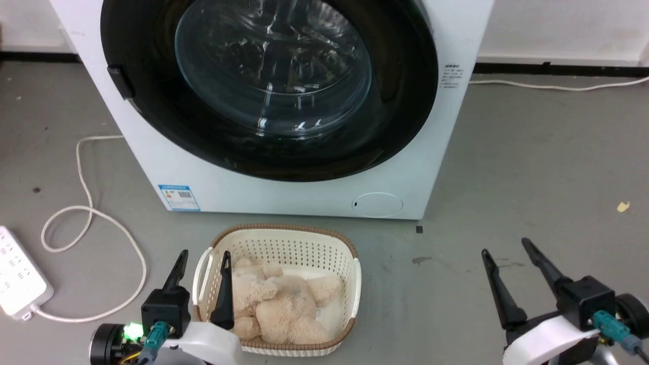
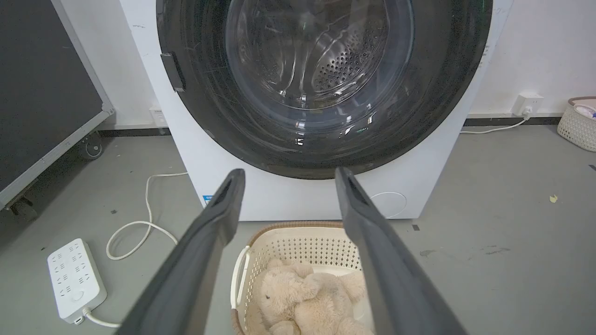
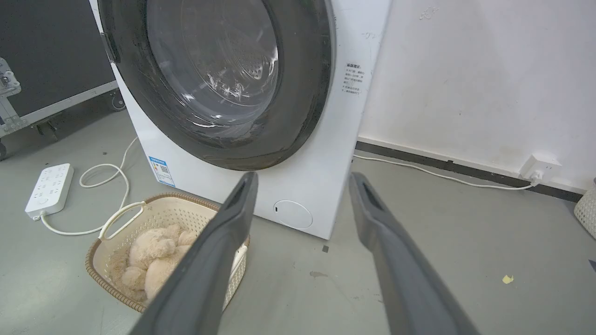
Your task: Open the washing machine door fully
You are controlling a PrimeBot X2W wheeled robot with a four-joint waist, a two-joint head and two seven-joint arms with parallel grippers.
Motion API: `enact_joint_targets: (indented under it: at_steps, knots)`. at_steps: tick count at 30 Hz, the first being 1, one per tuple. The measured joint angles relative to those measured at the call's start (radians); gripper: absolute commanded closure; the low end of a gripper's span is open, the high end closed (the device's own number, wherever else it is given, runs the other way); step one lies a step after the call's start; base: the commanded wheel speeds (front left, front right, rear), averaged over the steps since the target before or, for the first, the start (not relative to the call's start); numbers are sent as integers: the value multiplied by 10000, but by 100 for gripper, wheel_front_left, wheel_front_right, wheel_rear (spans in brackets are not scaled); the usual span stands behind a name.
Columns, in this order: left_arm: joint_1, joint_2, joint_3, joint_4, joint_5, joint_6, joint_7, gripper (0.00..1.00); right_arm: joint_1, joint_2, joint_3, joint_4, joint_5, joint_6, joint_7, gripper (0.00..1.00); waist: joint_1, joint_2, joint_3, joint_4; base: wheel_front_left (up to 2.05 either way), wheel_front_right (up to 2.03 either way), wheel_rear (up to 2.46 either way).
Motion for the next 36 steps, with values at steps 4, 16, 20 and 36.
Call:
enact_joint_targets:
  at_steps: [4,16,20,36]
  knots:
    - [-174,0,-58,-21,0,86,-90,0,-224,-215,38,-19,119,0,-27,0,0,0,160,111,0,0,0]
    - [-388,0,-393,-157,-6,345,-334,0,-1029,-838,-48,-397,934,0,184,0,1,0,629,470,0,0,0]
    - [-475,0,-481,-182,-13,380,-405,0,-1405,-917,-222,-428,1471,0,385,100,1,0,815,602,0,0,0]
    - [-851,-2,-869,-334,-100,702,-721,0,-4172,-364,-2155,453,4069,-2,2589,100,1,0,1551,1147,0,0,0]
